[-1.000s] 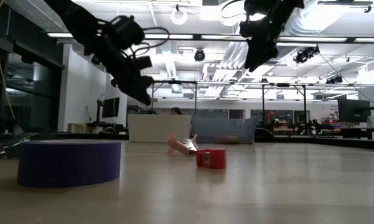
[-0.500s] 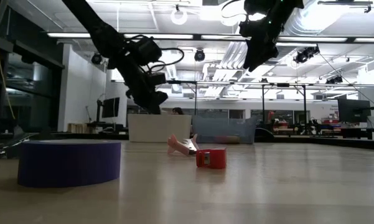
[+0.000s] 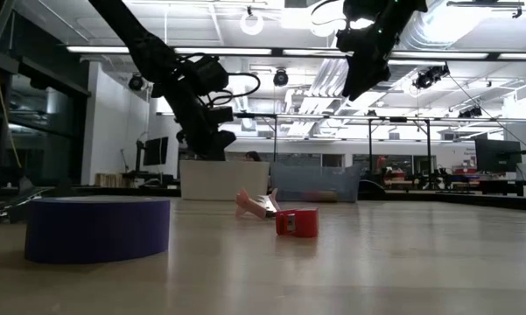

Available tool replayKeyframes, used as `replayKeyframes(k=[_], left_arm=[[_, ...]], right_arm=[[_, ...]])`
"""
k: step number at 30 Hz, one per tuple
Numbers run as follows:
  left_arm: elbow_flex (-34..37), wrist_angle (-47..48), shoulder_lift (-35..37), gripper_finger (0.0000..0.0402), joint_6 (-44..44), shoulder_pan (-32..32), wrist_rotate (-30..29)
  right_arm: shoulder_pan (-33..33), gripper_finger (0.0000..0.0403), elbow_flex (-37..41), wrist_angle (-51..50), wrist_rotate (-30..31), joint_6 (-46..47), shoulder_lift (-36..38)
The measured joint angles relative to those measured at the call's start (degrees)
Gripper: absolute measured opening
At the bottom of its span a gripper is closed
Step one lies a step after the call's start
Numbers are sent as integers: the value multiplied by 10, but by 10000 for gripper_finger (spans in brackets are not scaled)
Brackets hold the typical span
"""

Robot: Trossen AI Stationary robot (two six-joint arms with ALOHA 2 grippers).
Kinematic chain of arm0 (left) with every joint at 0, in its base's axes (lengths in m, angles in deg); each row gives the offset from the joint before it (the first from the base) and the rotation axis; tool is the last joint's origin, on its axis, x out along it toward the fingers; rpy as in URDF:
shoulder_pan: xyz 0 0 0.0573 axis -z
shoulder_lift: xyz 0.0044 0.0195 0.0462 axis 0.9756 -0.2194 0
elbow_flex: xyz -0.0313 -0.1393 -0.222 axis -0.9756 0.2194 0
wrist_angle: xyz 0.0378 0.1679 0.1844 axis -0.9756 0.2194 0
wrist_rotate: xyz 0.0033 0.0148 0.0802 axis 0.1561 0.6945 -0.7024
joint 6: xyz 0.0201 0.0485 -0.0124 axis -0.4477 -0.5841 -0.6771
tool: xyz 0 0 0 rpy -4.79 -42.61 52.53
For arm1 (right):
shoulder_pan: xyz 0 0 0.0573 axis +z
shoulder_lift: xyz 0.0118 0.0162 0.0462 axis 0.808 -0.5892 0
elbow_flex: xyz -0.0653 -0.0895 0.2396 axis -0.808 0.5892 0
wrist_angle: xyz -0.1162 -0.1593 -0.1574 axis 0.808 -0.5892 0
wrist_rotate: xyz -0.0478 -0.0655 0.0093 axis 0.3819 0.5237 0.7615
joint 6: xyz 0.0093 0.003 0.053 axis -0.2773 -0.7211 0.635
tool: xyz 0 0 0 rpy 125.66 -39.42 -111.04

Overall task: Pick and place Stapler, Stapler remover, tape
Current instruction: Put the gray staple remover into the white bin, then put the black staple remover into the white bin

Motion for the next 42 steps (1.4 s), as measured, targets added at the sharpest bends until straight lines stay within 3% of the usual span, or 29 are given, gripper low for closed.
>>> replayKeyframes(k=[9, 21, 26, 33, 36, 40, 42], left_arm=[[0, -2, 1, 250, 12, 0, 2], [0, 0, 44, 259, 10, 0, -2], [0, 13, 72, 259, -37, 0, 75], [0, 91, 108, 259, -182, 1, 311], [0, 154, 114, 259, -219, 4, 386], [0, 254, 114, 259, -288, 17, 452], [0, 310, 114, 259, -318, 32, 456]], right_arm=[[0, 209, 0, -1, -23, -10, 0], [0, 209, 0, -2, -50, -32, 0], [0, 209, 0, -2, -57, -42, 0], [0, 209, 0, -6, -80, -70, 0], [0, 209, 0, -13, -80, -77, 0], [0, 209, 0, -15, -81, -83, 0], [0, 209, 0, -15, -83, -87, 0]])
